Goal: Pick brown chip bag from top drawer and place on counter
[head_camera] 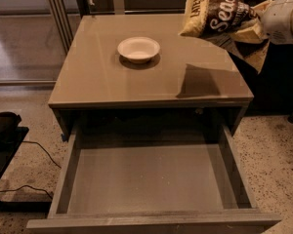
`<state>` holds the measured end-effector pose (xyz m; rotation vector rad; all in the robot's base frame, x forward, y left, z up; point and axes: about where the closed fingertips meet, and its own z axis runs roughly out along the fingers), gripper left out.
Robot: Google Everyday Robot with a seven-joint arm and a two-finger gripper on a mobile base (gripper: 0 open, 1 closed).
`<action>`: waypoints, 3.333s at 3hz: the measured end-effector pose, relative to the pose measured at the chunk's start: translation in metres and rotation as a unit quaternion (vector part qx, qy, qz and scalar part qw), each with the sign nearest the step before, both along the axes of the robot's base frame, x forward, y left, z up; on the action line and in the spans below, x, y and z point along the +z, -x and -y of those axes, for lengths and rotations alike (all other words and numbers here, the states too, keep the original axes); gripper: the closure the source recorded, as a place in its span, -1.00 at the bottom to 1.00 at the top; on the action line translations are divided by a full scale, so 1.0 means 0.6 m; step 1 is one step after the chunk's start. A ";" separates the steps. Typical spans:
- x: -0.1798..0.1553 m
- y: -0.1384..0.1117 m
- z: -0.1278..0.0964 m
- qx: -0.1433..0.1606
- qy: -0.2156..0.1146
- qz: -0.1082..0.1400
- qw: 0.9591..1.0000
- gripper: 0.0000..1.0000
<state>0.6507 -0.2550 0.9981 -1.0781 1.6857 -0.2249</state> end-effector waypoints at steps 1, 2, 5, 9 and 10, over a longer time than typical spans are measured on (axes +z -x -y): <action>-0.039 -0.013 0.002 -0.012 -0.001 -0.005 1.000 1.00; -0.105 -0.026 -0.001 -0.027 -0.017 -0.022 0.999 1.00; -0.202 -0.045 -0.033 -0.028 -0.034 -0.059 0.997 0.63; -0.202 -0.045 -0.034 -0.028 -0.034 -0.059 0.997 -1.00; -0.202 -0.045 -0.034 -0.028 -0.034 -0.059 0.997 -1.00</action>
Offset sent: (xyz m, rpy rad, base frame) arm 0.0245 -0.0031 -0.1133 0.0772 0.0870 -0.1027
